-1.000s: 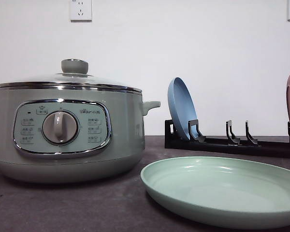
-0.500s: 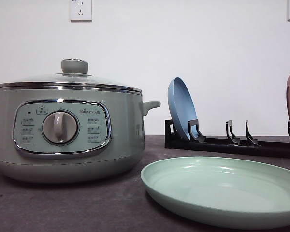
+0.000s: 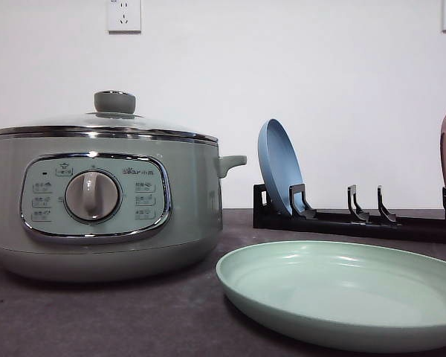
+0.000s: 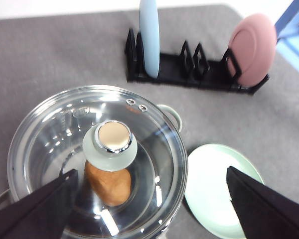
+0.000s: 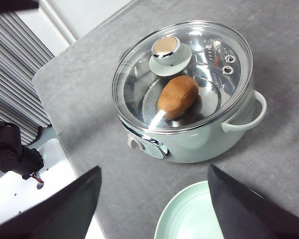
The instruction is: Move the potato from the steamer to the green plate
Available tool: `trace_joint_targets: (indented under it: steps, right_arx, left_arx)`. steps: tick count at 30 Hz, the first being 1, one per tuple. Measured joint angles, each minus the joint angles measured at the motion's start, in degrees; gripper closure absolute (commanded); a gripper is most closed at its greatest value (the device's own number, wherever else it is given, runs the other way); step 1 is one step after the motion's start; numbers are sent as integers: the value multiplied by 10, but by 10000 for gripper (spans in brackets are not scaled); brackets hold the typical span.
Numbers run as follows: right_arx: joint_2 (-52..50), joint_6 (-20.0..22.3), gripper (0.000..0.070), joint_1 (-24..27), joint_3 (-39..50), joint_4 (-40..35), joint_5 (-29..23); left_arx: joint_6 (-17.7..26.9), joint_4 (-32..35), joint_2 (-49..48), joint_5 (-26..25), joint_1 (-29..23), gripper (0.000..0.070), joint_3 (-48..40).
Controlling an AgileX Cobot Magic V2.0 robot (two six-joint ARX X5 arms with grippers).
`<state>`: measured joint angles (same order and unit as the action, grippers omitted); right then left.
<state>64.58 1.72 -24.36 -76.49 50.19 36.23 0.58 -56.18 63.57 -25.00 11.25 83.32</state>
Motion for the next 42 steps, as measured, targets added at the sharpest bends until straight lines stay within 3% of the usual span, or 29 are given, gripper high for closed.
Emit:
trace_joint_targets:
  steps: [9, 21, 36, 42]
  right_arx:
    - [0, 0, 280, 0, 0, 2, -1]
    - [0, 0, 280, 0, 0, 2, -2]
    - [0, 0, 280, 0, 0, 2, -2]
    - [0, 0, 280, 0, 0, 2, -3]
  left_arx:
    - [20, -124, 191, 99, 52, 105, 159]
    - [33, -152, 332, 190, 109, 105, 253]
    - [40, -164, 401, 206, 128, 112, 253]
    - [40, -169, 407, 207, 129, 198, 253]
